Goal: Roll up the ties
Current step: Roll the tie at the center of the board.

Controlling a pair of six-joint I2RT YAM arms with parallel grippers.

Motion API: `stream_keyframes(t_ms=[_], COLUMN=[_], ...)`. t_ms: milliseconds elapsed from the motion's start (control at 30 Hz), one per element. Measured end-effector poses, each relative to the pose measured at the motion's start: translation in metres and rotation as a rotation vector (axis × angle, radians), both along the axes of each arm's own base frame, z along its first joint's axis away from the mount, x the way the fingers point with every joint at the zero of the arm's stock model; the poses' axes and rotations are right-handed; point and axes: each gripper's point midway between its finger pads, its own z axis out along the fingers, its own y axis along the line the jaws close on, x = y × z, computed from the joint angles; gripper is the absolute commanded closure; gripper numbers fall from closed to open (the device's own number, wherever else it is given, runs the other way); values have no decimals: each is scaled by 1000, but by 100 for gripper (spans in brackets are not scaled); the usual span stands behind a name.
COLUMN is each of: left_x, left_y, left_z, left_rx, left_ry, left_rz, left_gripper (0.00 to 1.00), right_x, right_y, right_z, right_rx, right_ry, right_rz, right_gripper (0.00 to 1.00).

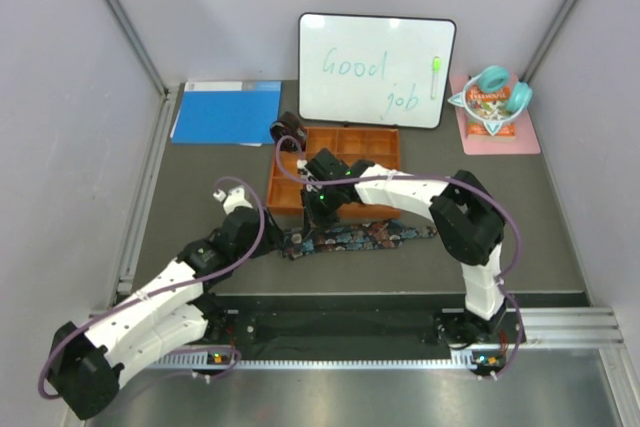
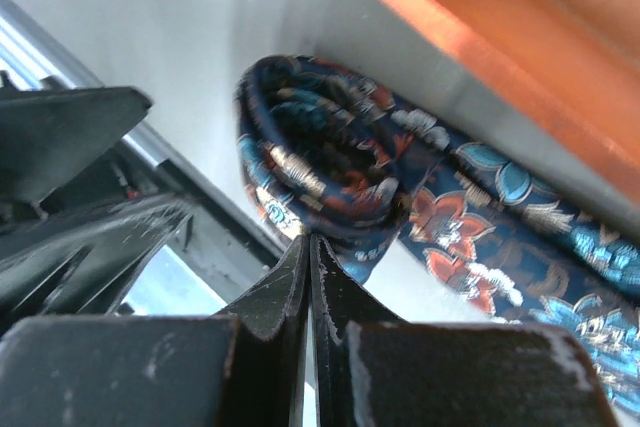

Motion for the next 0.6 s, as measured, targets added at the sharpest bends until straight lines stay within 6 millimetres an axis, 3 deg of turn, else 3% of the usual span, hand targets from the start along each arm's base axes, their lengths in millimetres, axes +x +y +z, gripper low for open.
stream_keyframes(t_ms=[133, 600], left_x=[1, -3], left_y=[-2, -13], left_z=[-4, -29], left_rx=[-15, -64], left_ry=[-7, 9], left_rz=[-2, -50], left_gripper=[35, 36], right_x=[0, 3], right_y=[-2, -12], right_z=[-13, -28], right_rx=[-22, -38], right_ry=[8, 7], right_rz=[5, -6], right_gripper=[100, 100])
